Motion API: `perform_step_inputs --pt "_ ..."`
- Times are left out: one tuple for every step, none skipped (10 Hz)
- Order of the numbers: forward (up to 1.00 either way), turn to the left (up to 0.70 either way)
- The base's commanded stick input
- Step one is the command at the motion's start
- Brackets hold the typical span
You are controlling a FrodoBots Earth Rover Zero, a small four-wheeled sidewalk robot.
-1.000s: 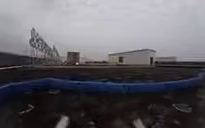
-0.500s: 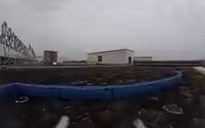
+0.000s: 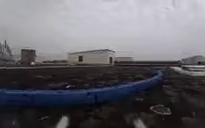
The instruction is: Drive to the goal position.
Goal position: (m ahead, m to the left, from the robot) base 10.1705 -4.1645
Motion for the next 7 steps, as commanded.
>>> perform_step_inputs --pt "0.0 -0.7" --pt "0.0 -0.7" --pt "0.0 -0.7" --pt "0.0 -0.7" --pt "0.0 -0.7" --pt "0.0 -0.7" --pt "0.0 -0.7"
